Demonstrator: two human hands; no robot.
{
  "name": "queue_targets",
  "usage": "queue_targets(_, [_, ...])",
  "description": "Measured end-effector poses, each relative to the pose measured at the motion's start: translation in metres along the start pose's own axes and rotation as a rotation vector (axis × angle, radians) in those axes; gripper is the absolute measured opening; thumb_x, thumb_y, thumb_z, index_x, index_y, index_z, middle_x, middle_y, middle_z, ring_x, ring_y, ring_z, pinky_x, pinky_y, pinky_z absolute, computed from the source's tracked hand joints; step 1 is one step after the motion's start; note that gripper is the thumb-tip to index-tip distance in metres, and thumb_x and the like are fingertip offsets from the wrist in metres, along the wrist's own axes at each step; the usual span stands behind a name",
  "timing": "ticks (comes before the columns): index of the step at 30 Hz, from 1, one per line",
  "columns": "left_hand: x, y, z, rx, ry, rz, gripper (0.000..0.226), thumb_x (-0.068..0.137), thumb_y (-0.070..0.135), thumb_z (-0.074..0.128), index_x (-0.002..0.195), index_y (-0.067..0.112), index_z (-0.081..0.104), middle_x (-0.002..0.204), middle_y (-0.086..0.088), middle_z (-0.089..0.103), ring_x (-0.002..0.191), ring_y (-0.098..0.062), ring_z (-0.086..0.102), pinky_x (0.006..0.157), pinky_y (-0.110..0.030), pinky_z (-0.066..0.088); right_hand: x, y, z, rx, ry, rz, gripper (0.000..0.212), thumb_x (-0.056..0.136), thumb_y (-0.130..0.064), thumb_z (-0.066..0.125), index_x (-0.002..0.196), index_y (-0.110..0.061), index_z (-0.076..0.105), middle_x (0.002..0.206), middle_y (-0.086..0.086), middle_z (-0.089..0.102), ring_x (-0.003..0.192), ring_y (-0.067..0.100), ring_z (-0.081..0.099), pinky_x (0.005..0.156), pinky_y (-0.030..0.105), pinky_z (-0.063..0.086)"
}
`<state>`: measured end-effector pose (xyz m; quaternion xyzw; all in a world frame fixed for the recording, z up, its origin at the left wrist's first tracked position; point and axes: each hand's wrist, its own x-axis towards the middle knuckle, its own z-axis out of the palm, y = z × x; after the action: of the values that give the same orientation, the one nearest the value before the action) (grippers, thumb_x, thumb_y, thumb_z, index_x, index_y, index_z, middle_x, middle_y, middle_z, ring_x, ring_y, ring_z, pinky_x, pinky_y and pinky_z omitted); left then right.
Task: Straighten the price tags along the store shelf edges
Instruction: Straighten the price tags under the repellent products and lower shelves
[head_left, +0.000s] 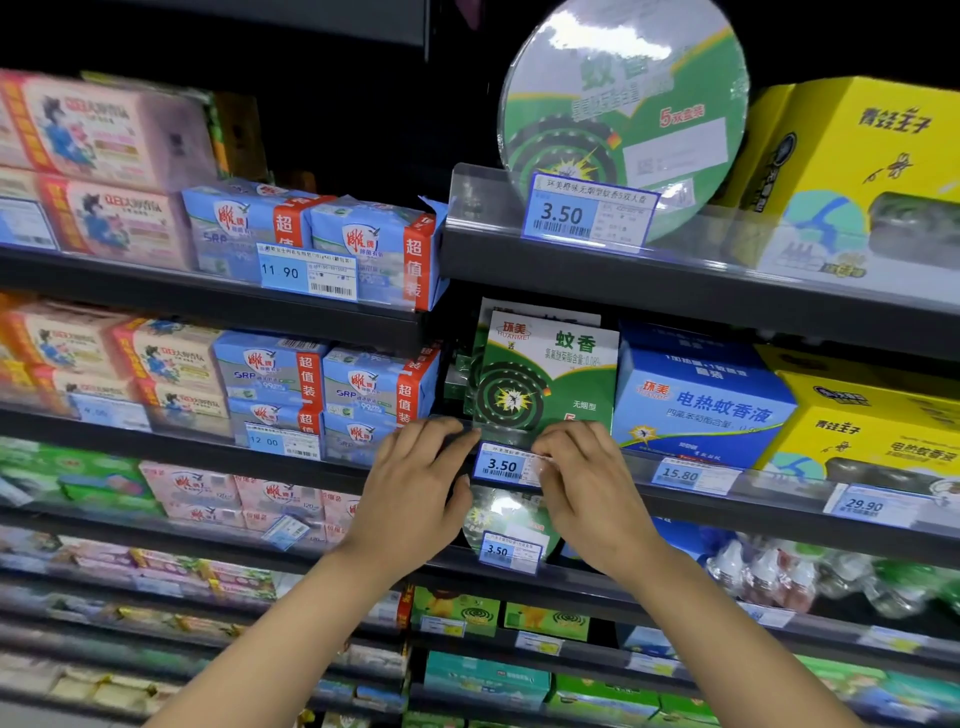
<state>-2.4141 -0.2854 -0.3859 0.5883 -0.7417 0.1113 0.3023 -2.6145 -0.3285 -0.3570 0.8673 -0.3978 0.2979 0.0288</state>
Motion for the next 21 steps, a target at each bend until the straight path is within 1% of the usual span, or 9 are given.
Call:
queue_targets(5, [0.003, 0.001, 0.001, -0.006, 0.029, 0.032, 0.045, 0.082, 0.025, 0.050, 0.123, 0.013, 0.061, 0.117, -0.001, 0.055, 0.112, -0.022, 0.047, 0.095, -0.032, 0.031, -0.002, 0.001, -0.002, 0.027, 0.003, -0.016, 0.025, 0.092, -0.024, 0.037, 0.098, -0.011, 0.058, 0.098, 0.001, 0.055, 0.096, 0.020, 0.044, 0.089, 0.020, 0.030])
queue_targets(10, [0.008, 0.004, 0.004, 0.016, 0.013, 0.049, 0.043, 0.080, 0.026, 0.053, 0.121, 0.015, 0.062, 0.113, -0.003, 0.054, 0.110, -0.023, 0.046, 0.093, -0.034, 0.032, -0.002, 0.002, -0.004, 0.056, -0.012, -0.021, 0.024, 0.092, -0.024, 0.037, 0.097, -0.011, 0.057, 0.099, 0.000, 0.055, 0.097, 0.018, 0.042, 0.088, 0.021, 0.030])
queue_targets(15, [0.011, 0.006, 0.004, -0.032, 0.008, 0.021, 0.045, 0.078, 0.026, 0.052, 0.121, 0.016, 0.059, 0.112, 0.001, 0.052, 0.109, -0.020, 0.044, 0.093, -0.031, 0.031, -0.002, 0.004, -0.004, 0.089, -0.023, -0.008, 0.024, 0.094, -0.026, 0.037, 0.099, -0.012, 0.056, 0.099, -0.001, 0.056, 0.097, 0.015, 0.043, 0.087, 0.023, 0.031])
queue_targets(18, [0.012, 0.006, 0.004, -0.053, 0.018, -0.003, 0.043, 0.078, 0.029, 0.050, 0.118, 0.015, 0.057, 0.112, 0.002, 0.051, 0.109, -0.019, 0.043, 0.093, -0.030, 0.030, -0.001, 0.004, -0.006, 0.131, -0.013, 0.028, 0.021, 0.096, -0.027, 0.038, 0.098, -0.014, 0.054, 0.093, -0.004, 0.054, 0.091, 0.012, 0.041, 0.078, 0.024, 0.032])
queue_targets(21, [0.013, 0.005, 0.003, -0.046, 0.033, 0.002, 0.040, 0.077, 0.027, 0.051, 0.114, 0.015, 0.057, 0.111, 0.002, 0.050, 0.107, -0.018, 0.042, 0.092, -0.029, 0.029, 0.000, 0.004, -0.010, 0.236, 0.052, 0.100, 0.012, 0.097, -0.019, 0.044, 0.096, -0.012, 0.053, 0.085, -0.012, 0.048, 0.087, 0.009, 0.041, 0.069, 0.023, 0.032])
